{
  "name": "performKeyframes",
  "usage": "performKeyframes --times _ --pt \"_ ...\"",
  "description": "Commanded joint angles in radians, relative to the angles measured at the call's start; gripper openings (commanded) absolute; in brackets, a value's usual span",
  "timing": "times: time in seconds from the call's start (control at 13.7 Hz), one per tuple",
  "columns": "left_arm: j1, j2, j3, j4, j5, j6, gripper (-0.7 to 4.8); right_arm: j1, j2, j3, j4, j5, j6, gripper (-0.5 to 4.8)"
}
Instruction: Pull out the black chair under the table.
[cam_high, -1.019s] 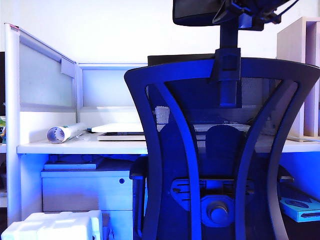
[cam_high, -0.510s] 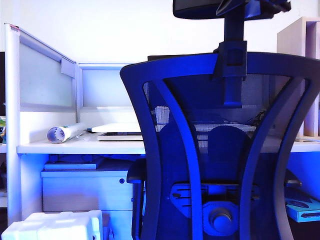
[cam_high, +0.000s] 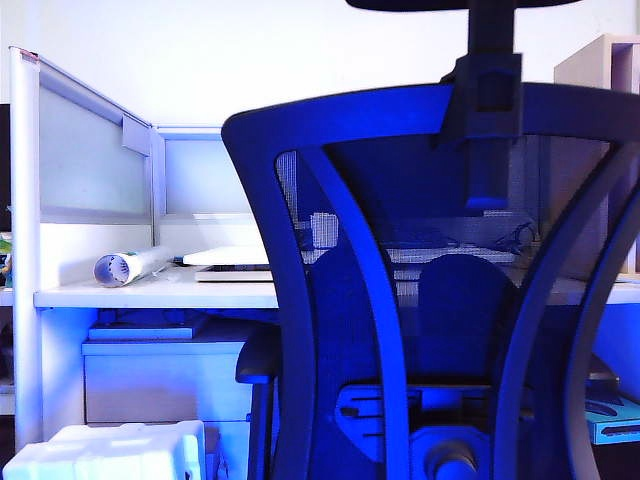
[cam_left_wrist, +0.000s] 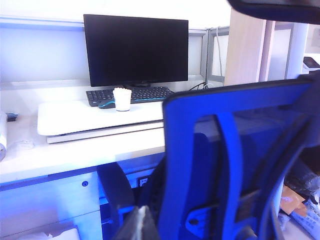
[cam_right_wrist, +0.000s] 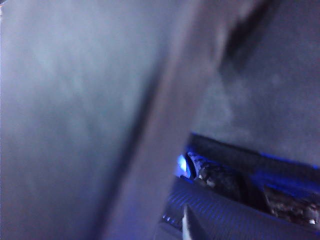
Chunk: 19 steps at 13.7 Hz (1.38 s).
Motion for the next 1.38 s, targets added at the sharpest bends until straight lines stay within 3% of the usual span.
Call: performKeyframes --times 0.07,0.36,0.44,0.58,0.66,0.8,1.09,1.38 --pt "0.001 0.000 0.000 0.007 -0.002 0.000 -0.05 -0.005 -0.093 0.039 0.090 0.020 0.166 -0.08" --pt "0.001 0.000 0.000 0.007 -0.002 0.000 -0.05 0.005 -0.200 0.039 0.016 0.020 0.165 -0.08" --pt "0.001 0.000 0.000 0.007 -0.001 0.000 -0.05 0.005 -0.211 0.039 -0.012 0.020 0.165 0.24" --pt "0.001 0.000 0.000 0.008 -0.001 0.000 -0.05 0.005 -0.210 0.039 -0.082 0.020 0.165 2.60" --pt "0.001 0.000 0.000 0.008 -0.002 0.000 -0.05 0.005 -0.210 0.039 -0.127 0.014 0.165 3.19" --pt "0.002 0.000 0.000 0.009 -0.002 0.000 -0.05 0.005 -0.211 0.037 -0.183 -0.041 0.152 3.74" --pt "0.002 0.000 0.000 0.015 -0.011 0.000 -0.05 0.005 -0.284 -0.021 -0.261 -0.046 0.124 3.82" --pt "0.002 0.000 0.000 0.014 -0.012 0.000 -0.05 0.004 -0.537 -0.203 -0.246 0.111 0.116 3.81"
